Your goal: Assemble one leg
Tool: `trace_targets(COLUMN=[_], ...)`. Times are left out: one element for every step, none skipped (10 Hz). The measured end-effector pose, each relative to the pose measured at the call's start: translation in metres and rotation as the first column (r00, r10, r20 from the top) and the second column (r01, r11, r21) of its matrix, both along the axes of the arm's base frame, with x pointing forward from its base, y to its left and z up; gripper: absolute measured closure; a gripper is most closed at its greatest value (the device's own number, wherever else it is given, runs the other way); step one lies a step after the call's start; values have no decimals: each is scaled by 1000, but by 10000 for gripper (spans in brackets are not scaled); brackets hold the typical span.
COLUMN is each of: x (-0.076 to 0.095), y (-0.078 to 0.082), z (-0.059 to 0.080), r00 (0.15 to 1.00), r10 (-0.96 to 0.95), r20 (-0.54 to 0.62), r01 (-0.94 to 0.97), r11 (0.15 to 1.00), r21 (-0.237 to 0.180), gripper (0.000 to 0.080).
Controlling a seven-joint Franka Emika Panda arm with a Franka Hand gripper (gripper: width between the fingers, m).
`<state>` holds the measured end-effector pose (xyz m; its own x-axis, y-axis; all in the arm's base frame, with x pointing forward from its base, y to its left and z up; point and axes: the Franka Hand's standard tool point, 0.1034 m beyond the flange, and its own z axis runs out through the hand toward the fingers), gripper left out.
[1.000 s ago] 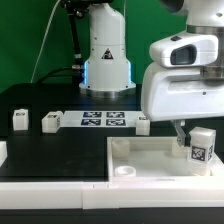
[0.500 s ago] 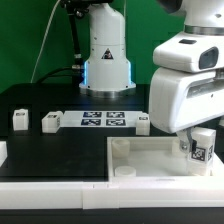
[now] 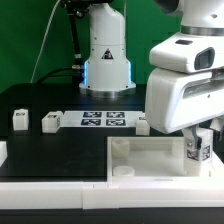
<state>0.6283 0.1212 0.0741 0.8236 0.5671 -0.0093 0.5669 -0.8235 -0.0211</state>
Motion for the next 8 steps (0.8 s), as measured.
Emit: trace_targets(x=[-1,-1,0,1,1,1,2,2], y=[1,-1,-4,-5,-1,-1,-1,-2], z=[0,-1,-1,-1,-1,-1,-1,-1], r00=[982,934,860,776,703,561,442,374], r10=[-189,-356,-510,-631,-711,-828,-897,-927], r20=[-9,-16,-23,-24,-16,-14,-10,-9], r01=[189,356,510,631,711,828,897,927], r11=[982,934,860,776,703,561,442,374], r21=[4,4,5,-1,-1,-11,-16,-20], gripper=[509,509,509,509,509,509,508,508])
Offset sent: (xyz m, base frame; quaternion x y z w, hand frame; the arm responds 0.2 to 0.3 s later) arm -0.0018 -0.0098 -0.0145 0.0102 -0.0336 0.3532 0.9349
